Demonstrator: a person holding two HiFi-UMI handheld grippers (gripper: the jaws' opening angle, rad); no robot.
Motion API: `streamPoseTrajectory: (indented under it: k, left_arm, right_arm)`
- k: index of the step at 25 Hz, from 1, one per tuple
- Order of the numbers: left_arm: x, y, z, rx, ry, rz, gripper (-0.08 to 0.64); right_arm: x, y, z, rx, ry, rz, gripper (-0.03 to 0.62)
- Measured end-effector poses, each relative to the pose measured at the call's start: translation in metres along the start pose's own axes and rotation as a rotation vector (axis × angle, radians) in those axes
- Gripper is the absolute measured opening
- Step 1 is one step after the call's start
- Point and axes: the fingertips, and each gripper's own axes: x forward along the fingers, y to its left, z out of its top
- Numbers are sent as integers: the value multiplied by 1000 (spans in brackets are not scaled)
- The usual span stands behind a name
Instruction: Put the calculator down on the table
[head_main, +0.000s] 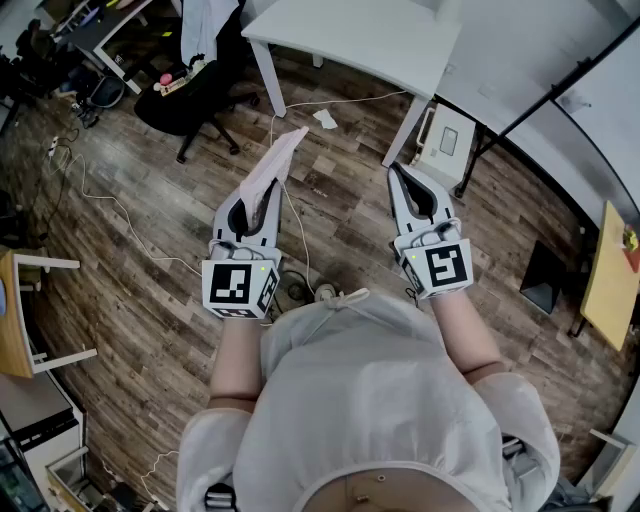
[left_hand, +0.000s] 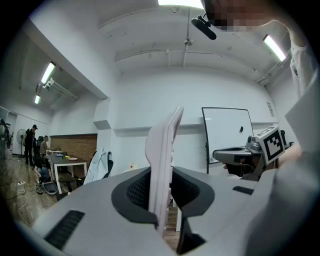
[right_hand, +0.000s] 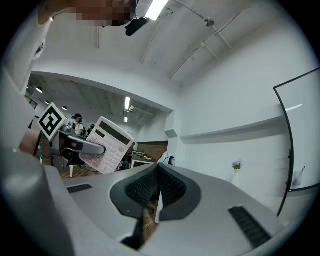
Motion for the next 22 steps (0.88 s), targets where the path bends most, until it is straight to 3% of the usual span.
streamPoseTrajectory:
  k: [13,22]
  left_arm:
    - [17,38,-4,13,-16,-12,89]
    - [37,74,-23,-13,22,-9,89]
  right_arm:
    - [44,9,-16,33,29,-21,3]
    - [82,13,-39,57,78,-4,6]
